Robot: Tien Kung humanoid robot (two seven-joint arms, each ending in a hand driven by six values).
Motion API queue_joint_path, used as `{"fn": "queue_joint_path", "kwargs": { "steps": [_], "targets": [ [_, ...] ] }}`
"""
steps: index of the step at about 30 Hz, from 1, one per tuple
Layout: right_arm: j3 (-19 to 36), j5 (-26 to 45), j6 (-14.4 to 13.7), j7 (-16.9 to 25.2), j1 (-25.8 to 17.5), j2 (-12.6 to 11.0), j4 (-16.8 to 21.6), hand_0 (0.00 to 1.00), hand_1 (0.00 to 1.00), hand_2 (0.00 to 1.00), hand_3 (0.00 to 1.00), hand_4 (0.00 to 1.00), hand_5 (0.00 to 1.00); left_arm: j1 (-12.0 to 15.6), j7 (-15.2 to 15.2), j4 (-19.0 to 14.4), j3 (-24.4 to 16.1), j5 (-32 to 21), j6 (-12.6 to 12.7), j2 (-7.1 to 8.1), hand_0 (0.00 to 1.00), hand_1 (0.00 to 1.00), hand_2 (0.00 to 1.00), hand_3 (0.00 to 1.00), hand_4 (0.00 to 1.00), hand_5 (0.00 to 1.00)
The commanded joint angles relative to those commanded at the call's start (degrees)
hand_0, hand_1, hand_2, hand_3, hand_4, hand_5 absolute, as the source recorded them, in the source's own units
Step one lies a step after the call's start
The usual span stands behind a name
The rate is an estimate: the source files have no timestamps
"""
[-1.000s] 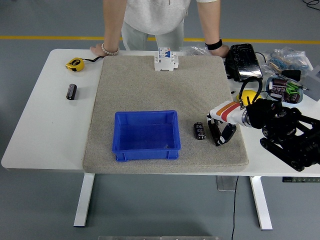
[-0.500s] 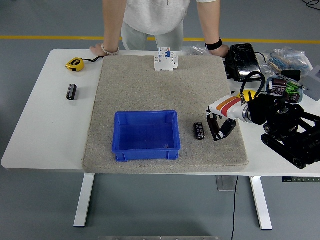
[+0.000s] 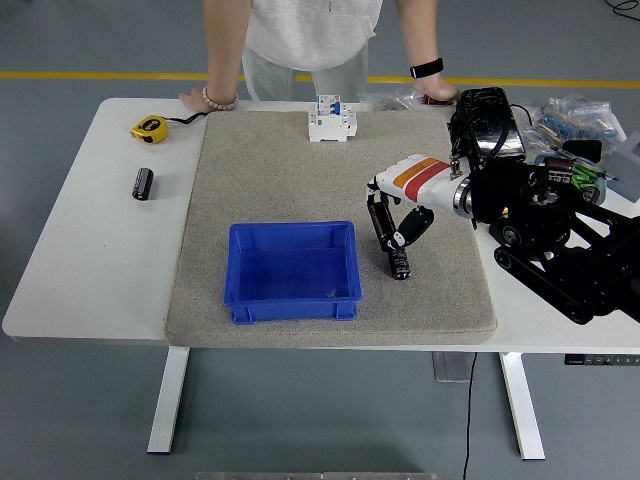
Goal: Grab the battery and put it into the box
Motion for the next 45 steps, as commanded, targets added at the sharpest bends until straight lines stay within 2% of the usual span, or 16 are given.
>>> {"fn": "queue_joint_path", "kwargs": {
  "steps": [10, 19, 20, 25, 26, 31, 32, 45],
  "targets": [
    [-2.93, 0.67, 0.34, -0.54, 0.73, 3.92, 3.02, 0.487, 0.486, 0.496, 0.492, 0.842, 0.247, 0.01, 0.00, -0.05, 0.03, 0.04, 0.14, 0.12, 0.739, 0.708, 0.796, 0.738, 0.752, 0.508],
    [-7.29, 1.23, 0.32, -0.75, 0.71, 7.35, 2.49, 0.485, 0.486, 0.496, 0.492, 0.841, 0.246, -0.11, -0.15, -0.14, 0.17, -0.26, 0.65, 0.17, 0.739, 0.703, 0.795, 0.739, 0.752, 0.508],
    [-7.71, 1.29, 0.24, -0.69, 0.76, 7.66, 2.34, 0.510, 0.501, 0.516, 0.508, 0.841, 0.244, -0.12, -0.18, -0.16, 0.21, -0.32, 0.69, 0.18, 0.739, 0.699, 0.793, 0.739, 0.752, 0.509],
    [-8.78, 1.47, -0.65, -0.10, 1.09, 8.79, 1.52, 0.510, 0.501, 0.516, 0.508, 0.841, 0.244, -0.17, -0.21, -0.21, 0.21, -0.30, 0.90, 0.22, 0.739, 0.699, 0.793, 0.739, 0.752, 0.509],
    [-8.85, 1.54, -0.80, 0.03, 1.18, 8.91, 1.39, 0.580, 0.583, 0.601, 0.622, 0.899, 0.279, -0.18, -0.21, -0.22, 0.20, -0.27, 0.92, 0.23, 0.739, 0.697, 0.792, 0.736, 0.752, 0.510],
    [-8.70, 1.66, -1.24, 0.41, 1.58, 9.12, 1.07, 0.580, 0.583, 0.601, 0.622, 0.899, 0.279, -0.22, -0.25, -0.26, 0.25, -0.31, 0.98, 0.29, 0.739, 0.697, 0.792, 0.736, 0.752, 0.510],
    [-8.64, 1.65, -1.33, 0.43, 1.65, 9.14, 1.01, 0.622, 0.645, 0.727, 0.805, 0.977, 0.302, -0.22, -0.25, -0.25, 0.23, -0.28, 0.99, 0.30, 0.739, 0.691, 0.790, 0.735, 0.751, 0.512],
    [-8.10, 1.32, -2.76, 0.70, 2.17, 9.49, -0.26, 0.658, 0.686, 0.779, 0.838, 0.986, 0.299, -0.30, -0.35, -0.26, 0.26, -0.38, 1.13, 0.28, 0.739, 0.687, 0.787, 0.733, 0.750, 0.515]
  ]
}}
